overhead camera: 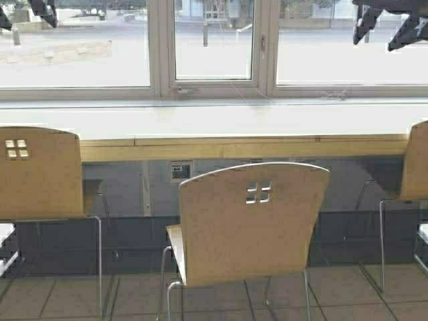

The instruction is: Push the chairs under the table

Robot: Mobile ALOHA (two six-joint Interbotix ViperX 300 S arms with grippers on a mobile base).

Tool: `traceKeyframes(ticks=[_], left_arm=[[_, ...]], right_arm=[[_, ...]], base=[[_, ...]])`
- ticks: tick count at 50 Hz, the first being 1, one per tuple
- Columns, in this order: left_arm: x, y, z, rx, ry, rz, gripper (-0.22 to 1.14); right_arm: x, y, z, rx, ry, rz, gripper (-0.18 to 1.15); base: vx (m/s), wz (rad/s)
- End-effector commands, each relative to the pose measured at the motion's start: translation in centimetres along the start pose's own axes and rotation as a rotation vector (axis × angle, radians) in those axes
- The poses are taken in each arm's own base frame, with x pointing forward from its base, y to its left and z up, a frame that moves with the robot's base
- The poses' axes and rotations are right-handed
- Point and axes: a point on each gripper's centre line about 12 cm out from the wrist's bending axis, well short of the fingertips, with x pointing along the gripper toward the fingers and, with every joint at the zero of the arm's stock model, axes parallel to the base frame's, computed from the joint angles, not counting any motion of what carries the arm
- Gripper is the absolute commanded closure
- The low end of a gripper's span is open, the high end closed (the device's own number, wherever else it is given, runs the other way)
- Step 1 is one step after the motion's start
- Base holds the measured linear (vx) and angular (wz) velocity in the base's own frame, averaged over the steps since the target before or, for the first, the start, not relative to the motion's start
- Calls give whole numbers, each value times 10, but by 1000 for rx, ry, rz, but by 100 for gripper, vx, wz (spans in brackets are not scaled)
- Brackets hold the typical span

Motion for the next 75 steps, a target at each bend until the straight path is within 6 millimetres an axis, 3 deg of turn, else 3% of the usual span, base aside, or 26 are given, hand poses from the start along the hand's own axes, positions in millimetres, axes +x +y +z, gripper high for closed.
traceKeyframes(ticks=[1,13,23,32,42,50,67,75], left_arm=[[-2,0,15,4,-43,1,-8],[-5,-1,15,-6,-50,-1,-7],[0,-1,12,-62,-28,-5,-7],[15,-7,3,-261,52,-32,-8],[50,-57,-26,-509,226,-133,-7],[79,-91,-56,-679,300,-121,-7],[140,-146,-141,-987,588,68,-8],[167,-167,-163,-1039,646,111,-7]], right_arm=[[-2,2,12,1,-30,6,7],[-3,2,10,5,-21,5,7],[9,-2,3,19,23,-10,7],[14,-1,-1,96,47,-1,7],[24,-3,-15,153,101,-7,7],[42,-4,-32,353,162,-13,7],[114,-9,-82,700,381,-117,7],[146,-12,-97,757,436,-159,7]], base=[[34,1],[34,2],[31,-8],[29,-6],[25,1],[17,0],[13,4],[8,3]])
